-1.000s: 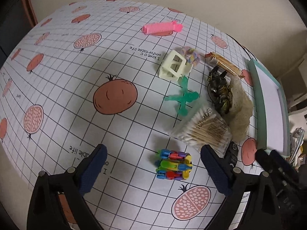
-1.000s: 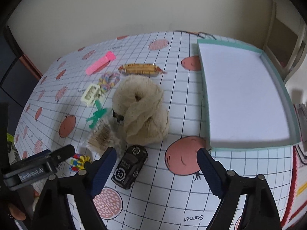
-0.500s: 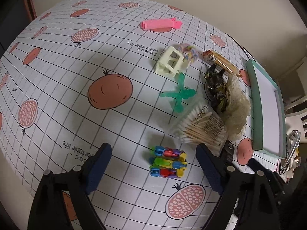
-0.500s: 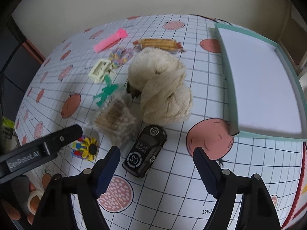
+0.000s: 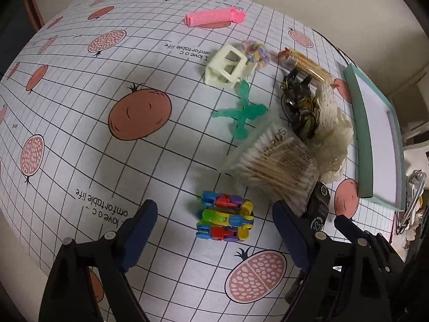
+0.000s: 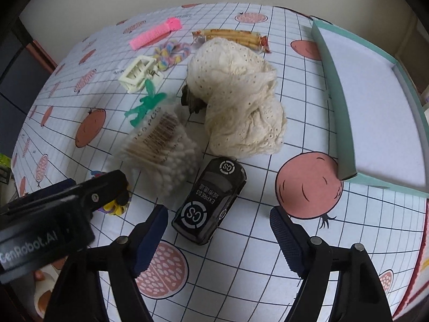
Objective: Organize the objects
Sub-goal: 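Move both grippers toward the black toy car and colourful block toy, then grasp the black toy car with the right gripper while the left grasps the block toy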
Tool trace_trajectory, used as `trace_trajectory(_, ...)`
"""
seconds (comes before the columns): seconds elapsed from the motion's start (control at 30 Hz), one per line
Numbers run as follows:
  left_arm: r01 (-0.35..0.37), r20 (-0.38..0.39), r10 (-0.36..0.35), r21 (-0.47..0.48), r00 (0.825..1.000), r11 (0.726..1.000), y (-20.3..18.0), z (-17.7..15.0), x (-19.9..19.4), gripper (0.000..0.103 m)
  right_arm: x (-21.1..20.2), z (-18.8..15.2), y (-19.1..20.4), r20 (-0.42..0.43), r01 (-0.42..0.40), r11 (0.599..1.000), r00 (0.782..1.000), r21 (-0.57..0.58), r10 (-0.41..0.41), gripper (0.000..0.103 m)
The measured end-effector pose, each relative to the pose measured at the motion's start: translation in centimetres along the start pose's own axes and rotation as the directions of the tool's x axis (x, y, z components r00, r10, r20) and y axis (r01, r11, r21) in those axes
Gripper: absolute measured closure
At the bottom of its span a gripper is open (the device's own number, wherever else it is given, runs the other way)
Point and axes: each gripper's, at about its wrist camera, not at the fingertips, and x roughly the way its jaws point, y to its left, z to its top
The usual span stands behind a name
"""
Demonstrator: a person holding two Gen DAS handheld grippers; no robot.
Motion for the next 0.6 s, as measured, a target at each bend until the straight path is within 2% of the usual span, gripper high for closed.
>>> trace_trajectory(0.33,-0.020,-0.027,0.021,0.021,0.999,1.000,-0.4,-0.1,0.8,0.017,0.6,-0.1,0.4,-0.008,0.028,1.000,1.000,-0.012,-0.028,0.022)
trace_trajectory(0.4,-0.024,-0.036,0.024,0.024,0.999,0.999,-0.4,-0.1,1.0,0.026,0.6,0.0,0.6,-0.008,0.038,0.999,0.999,-0.020,-0.038,0.022)
trace_trajectory(0.53,-0.028,-0.055,0.030,0.030,0.998,0.999,-0.5,-0.2,1.4,0.027,0.7,0.0,0.8,-0.007,0.053,0.998,0.999,-0.035,-0.053,0.022)
trace_trajectory(0.6,-0.027,-0.056,0.029,0.033,0.998,0.999,-0.6,-0.2,1.5,0.036,0.7,0.0,0.9,-0.007,0.059,0.997,0.998,-0.039,-0.060,0.025)
